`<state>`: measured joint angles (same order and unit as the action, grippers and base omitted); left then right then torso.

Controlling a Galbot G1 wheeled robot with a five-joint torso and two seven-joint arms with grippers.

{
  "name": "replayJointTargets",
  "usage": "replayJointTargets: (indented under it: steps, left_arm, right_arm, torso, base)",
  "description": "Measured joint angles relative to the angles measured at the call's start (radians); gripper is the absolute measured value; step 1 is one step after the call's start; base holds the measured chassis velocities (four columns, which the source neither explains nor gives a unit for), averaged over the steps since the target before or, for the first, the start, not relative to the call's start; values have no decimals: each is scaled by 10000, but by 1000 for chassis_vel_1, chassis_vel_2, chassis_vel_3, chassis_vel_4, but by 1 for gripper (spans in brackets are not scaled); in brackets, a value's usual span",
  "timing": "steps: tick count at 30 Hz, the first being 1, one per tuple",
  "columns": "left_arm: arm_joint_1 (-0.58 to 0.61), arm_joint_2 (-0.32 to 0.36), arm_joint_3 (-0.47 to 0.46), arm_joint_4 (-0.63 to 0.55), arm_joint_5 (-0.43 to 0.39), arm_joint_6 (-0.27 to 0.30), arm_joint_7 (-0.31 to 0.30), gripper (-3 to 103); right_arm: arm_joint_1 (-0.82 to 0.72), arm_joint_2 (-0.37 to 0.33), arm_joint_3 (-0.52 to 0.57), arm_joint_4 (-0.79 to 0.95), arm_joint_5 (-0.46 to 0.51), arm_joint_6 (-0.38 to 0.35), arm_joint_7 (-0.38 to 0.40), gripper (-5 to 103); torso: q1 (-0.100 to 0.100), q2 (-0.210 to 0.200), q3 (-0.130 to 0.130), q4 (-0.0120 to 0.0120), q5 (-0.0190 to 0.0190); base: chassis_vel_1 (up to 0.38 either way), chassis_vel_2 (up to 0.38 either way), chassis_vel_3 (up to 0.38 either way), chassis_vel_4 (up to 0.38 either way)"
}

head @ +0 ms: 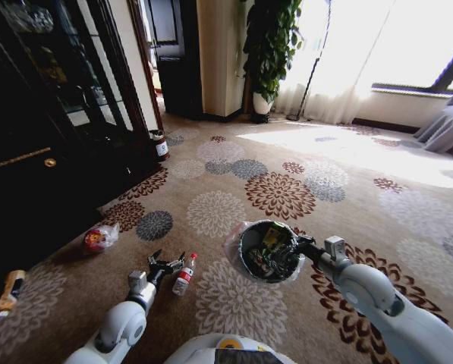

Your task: Pick up the trash from the ground and place it into the trash bin.

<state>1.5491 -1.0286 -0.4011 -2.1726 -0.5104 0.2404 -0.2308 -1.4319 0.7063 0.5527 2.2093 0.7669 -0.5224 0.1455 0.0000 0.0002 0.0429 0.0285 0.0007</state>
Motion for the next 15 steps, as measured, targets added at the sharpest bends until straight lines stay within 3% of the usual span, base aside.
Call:
replayJointTargets:
  steps: [2,3,6,9,15]
  left_arm:
    - [-57,-17,46,-42,-42,-76,4,100]
    - [-70,-18,56,-80,-81,-126,14,100]
    - [-57,-17,57,-74,-108,-134,40,100]
    - [-39,-31,56,48,-118,-125,50,100]
    - [-407,-160,159,1632,-759,-67,410,100]
  right_arm:
    - [-263,70,455,110,-16,77,-18,1]
    - [-609,172,1049,267,-37,163,-52,1]
    - [-876,237,1460,315,204,338,-174,1]
    - [-937,255,1473,333,280,391,-301,1]
    - [-934,296,1279,189,225,398,-402,1]
  torso:
    - [0,0,1,13,-7]
    - [0,0,0,6,-10]
    - [0,0,0,14,-10]
    - [0,0,0,17,-2]
    - [0,0,1,19,-5]
  base:
    - [0,0,0,0]
    - [0,0,0,0]
    - [0,0,0,0]
    - [0,0,0,0]
    - [0,0,0,0]
